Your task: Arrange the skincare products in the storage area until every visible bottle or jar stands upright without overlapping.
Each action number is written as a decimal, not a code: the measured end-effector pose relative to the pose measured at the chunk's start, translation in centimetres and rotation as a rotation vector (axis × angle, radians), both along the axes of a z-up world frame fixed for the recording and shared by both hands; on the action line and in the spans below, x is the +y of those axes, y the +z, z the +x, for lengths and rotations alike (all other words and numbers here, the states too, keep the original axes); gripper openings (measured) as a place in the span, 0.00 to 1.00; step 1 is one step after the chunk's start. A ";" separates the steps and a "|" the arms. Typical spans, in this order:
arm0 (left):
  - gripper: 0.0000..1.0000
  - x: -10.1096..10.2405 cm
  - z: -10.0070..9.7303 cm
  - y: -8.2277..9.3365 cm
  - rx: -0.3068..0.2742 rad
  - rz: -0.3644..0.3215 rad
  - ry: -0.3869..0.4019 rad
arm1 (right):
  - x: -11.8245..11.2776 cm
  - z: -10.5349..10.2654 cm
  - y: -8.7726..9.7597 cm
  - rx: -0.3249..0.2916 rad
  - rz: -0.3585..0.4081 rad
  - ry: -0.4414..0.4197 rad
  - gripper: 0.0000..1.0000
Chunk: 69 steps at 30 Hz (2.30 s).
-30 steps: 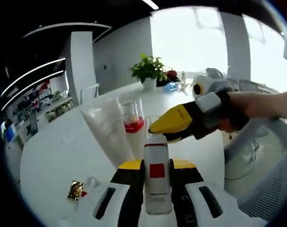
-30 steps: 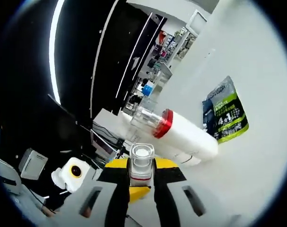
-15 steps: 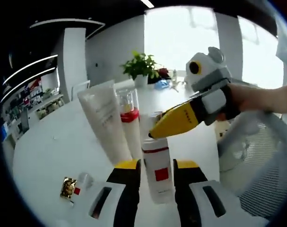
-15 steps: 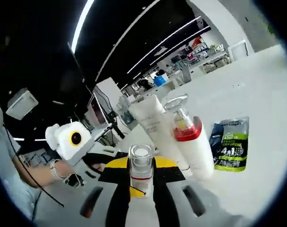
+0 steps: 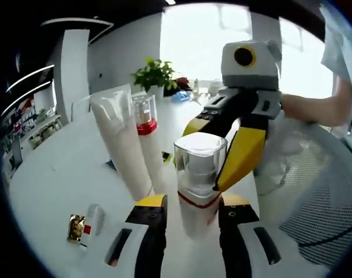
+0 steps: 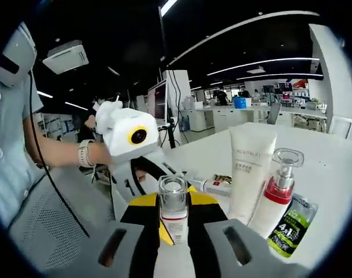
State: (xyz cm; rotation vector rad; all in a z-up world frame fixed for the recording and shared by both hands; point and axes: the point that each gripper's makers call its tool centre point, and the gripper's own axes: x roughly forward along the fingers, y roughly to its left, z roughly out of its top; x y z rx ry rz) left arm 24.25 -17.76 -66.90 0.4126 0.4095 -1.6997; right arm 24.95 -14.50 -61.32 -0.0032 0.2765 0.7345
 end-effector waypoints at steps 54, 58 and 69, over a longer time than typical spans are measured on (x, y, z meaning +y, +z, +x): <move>0.22 -3.2 1.5 -3.5 -0.015 -0.004 0.354 | -2.9 1.6 -2.1 0.007 -0.161 -0.192 0.20; 0.22 -3.5 1.5 -3.4 -0.039 -0.034 0.336 | -3.1 1.7 -2.1 0.008 -0.157 -0.194 0.20; 0.31 -3.0 0.4 -3.5 -0.047 0.043 0.201 | -3.1 1.7 -2.1 0.014 -0.140 -0.186 0.20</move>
